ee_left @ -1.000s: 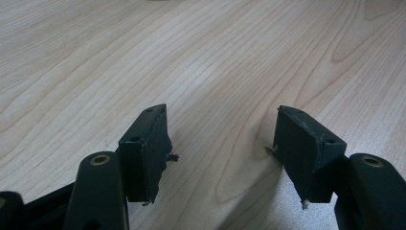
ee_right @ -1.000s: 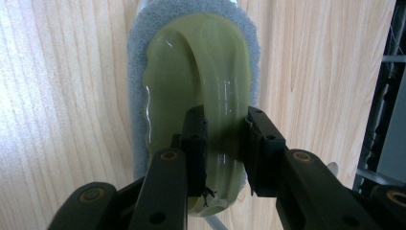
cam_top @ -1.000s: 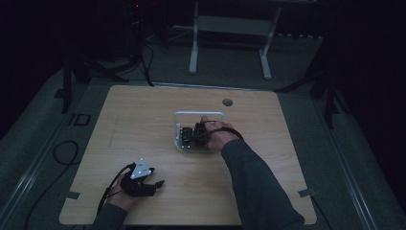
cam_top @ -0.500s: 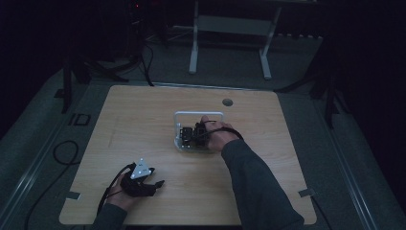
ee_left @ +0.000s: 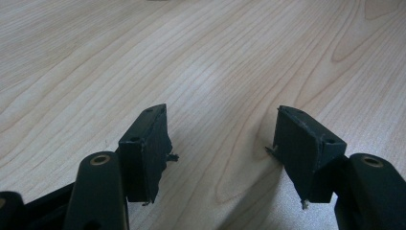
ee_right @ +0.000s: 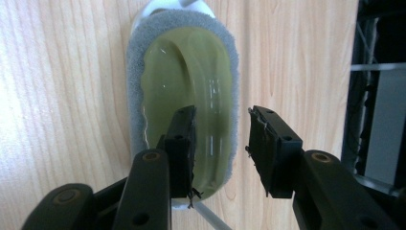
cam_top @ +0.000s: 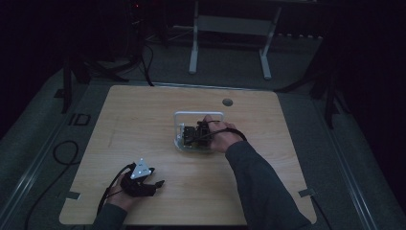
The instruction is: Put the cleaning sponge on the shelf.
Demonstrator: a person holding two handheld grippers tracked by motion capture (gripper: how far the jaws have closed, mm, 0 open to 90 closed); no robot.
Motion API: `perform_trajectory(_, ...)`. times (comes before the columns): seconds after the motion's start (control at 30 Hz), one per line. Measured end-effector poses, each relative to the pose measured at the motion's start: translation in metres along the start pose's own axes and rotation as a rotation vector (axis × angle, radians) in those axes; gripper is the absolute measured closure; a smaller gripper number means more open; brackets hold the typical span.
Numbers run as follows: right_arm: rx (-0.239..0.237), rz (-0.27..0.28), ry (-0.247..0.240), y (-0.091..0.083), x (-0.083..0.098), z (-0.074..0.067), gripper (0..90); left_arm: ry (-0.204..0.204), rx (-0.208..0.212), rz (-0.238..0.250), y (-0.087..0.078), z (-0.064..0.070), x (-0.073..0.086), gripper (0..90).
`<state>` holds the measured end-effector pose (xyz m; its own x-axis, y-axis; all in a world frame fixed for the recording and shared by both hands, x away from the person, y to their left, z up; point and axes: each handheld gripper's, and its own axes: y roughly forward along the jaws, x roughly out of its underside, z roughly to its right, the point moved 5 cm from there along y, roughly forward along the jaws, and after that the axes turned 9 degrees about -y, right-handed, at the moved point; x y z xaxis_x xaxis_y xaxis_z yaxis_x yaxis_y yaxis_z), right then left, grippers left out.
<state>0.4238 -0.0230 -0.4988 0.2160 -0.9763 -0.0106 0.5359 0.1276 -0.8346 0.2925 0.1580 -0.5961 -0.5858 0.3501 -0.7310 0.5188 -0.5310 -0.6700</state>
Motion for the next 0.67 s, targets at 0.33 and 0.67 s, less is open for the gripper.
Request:
perform_trajectory(0.33,0.047,0.081,0.063,-0.023,0.003,0.003,58.6,0.004,-0.001,-0.003,0.000,0.000,0.000,37.2)
perform_trajectory(0.67,0.025,0.207,0.182,-0.048,0.012,-0.009,55.1,0.005,0.001,-0.002,0.000,0.000,0.000,37.2)
